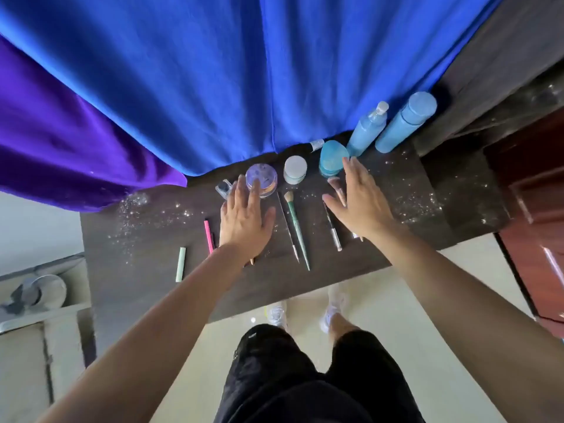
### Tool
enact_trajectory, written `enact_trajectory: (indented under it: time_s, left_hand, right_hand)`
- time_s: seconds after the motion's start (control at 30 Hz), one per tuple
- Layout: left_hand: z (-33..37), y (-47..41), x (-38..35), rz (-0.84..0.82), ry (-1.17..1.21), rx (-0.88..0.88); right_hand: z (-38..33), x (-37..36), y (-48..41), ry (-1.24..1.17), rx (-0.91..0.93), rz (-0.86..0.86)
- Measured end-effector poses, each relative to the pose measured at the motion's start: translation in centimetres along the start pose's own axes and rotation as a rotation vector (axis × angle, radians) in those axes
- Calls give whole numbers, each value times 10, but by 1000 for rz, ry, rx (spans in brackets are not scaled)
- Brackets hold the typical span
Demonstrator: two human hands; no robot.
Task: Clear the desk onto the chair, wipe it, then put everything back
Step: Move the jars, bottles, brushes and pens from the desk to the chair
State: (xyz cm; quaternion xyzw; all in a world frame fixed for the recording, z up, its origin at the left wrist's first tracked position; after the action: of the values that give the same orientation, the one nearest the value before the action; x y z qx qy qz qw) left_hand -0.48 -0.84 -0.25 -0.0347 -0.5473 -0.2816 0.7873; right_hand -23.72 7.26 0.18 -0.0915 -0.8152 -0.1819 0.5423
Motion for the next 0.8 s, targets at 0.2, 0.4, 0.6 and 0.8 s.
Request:
enact_trajectory:
  time_s: [0.2,0.4,0.6,0.8]
  left_hand:
    - [-2,-29,-27,91,63,83]
    - [5,-50,-44,191,182,191]
    - [15,-60,-49,381,266,228]
    - [27,-28,-33,477,298,163]
  right_hand:
    - [12,-25,-37,-106,0,93]
    - [20,-34,-56,-214,-8,157]
    - [22,-31,-63,-296,-63,185]
    - [16,-11,-34,-443,-41,249]
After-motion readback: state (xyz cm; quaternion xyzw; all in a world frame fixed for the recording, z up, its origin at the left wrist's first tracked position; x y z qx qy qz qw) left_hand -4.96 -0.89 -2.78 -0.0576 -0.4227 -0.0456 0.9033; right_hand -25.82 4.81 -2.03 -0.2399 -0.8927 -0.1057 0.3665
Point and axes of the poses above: each hand's wrist, its own y-axis away from the middle knuckle, its own x-axis out of the back of the hand, z = x × y, the point moved 1 cm from there along -y, towards the middle knuckle, and after that the axes turned 2 degrees about y, right-handed, at the moved point
